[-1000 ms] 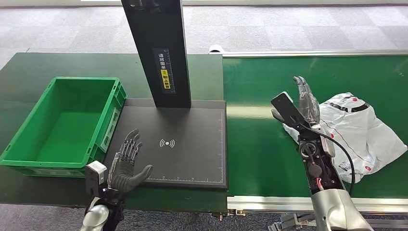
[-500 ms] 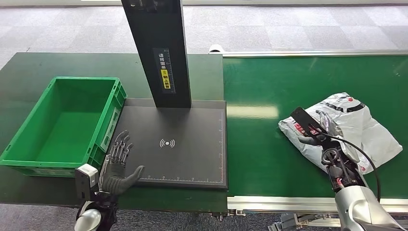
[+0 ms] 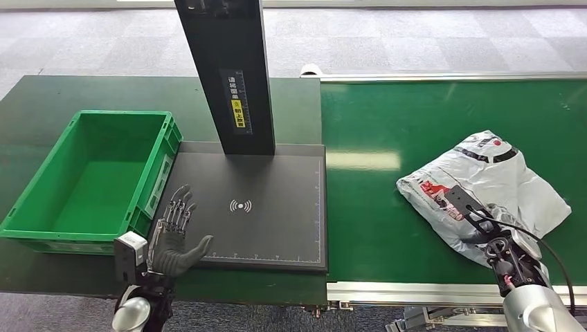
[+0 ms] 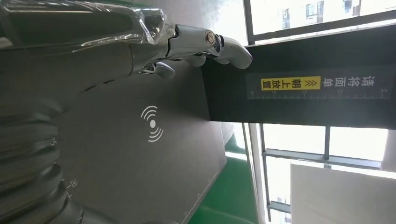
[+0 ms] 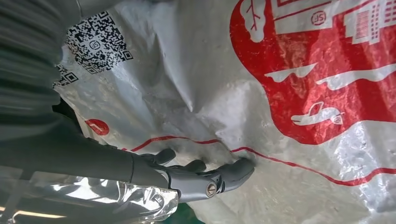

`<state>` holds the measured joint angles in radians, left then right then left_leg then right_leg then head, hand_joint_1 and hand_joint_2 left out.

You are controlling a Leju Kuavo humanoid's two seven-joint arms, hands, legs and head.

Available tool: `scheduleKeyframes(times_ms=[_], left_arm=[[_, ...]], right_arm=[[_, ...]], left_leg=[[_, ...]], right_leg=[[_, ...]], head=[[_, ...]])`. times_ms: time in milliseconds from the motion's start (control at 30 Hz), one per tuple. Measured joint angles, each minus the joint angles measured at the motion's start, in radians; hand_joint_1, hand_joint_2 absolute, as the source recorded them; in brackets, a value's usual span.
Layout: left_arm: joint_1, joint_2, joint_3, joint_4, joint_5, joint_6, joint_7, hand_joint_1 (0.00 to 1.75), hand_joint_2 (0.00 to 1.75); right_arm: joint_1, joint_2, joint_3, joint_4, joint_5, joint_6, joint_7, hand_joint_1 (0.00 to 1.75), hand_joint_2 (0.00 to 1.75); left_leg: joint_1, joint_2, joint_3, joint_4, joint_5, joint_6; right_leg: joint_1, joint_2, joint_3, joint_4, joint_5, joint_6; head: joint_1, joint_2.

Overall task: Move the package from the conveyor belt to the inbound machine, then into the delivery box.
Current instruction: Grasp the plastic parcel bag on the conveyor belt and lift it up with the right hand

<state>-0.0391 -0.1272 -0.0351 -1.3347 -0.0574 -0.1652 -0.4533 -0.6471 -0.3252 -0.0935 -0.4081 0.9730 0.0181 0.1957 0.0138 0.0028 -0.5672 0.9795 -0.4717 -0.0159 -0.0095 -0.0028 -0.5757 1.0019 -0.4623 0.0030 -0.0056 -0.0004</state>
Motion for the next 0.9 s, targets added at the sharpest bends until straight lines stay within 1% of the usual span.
scheduleKeyframes(times_ms=[100, 133, 233, 367, 567, 800, 900], left_arm=[[-0.005, -0.005, 0.0, 0.001, -0.005, 0.0, 0.002, 0.0, 1.75], [-0.006, -0.006, 0.0, 0.002, -0.006, 0.0, 0.003, 0.0, 1.75], [-0.009, -0.008, 0.0, 0.005, -0.007, 0.0, 0.004, 0.0, 1.75], [-0.006, -0.008, 0.0, 0.005, -0.007, -0.001, 0.004, 0.0, 1.75], [0.016, -0.008, 0.001, -0.019, -0.007, -0.003, 0.003, 0.0, 1.75], [0.034, -0.007, 0.017, -0.042, -0.005, -0.013, -0.005, 0.0, 1.75], [0.037, -0.007, 0.021, -0.044, -0.004, -0.014, -0.022, 0.0, 1.75]], right_arm=[[0.001, 0.0, -0.015, 0.008, 0.007, 0.014, 0.007, 1.46, 1.75], [0.001, 0.0, -0.02, 0.01, 0.007, 0.018, 0.007, 1.73, 1.75], [0.001, 0.001, -0.03, 0.013, 0.01, 0.023, -0.025, 1.75, 1.75], [0.001, 0.013, -0.046, 0.004, 0.006, 0.015, -0.139, 1.75, 1.75], [0.001, 0.066, -0.08, -0.07, -0.062, 0.033, -0.33, 1.75, 1.75], [0.009, 0.119, -0.095, -0.191, -0.135, 0.071, -0.459, 1.75, 1.75], [0.02, 0.138, -0.101, -0.244, -0.202, 0.078, -0.542, 1.75, 1.75]], left_leg=[[0.0, 0.0, 0.0, 0.0, 0.0, 0.0], [0.0, 0.0, 0.0, 0.0, 0.0, 0.0], [0.0, 0.0, 0.0, 0.0, 0.0, 0.0], [0.0, 0.001, 0.0, 0.0, 0.0, 0.0], [0.0, 0.001, 0.0, 0.0, 0.0, 0.0], [0.0, 0.0, 0.0, 0.0, 0.0, 0.0], [0.0, 0.0, 0.0, 0.0, 0.0, 0.0]], right_leg=[[0.0, 0.0, 0.0, 0.0, 0.0, 0.0], [0.0, 0.0, 0.0, 0.0, 0.0, 0.0], [0.0, 0.0, 0.001, 0.0, 0.0, 0.0], [0.0, 0.0, 0.001, 0.0, 0.0, 0.0], [0.0, 0.0, 0.001, 0.0, 0.0, 0.0], [0.0, 0.0, 0.001, 0.0, 0.0, 0.0], [0.0, 0.0, 0.001, 0.0, 0.0, 0.0]], head=[[0.0, 0.0], [0.0, 0.0], [0.0, 0.0], [0.0, 0.0], [0.0, 0.0], [0.0, 0.0], [0.0, 0.0]])
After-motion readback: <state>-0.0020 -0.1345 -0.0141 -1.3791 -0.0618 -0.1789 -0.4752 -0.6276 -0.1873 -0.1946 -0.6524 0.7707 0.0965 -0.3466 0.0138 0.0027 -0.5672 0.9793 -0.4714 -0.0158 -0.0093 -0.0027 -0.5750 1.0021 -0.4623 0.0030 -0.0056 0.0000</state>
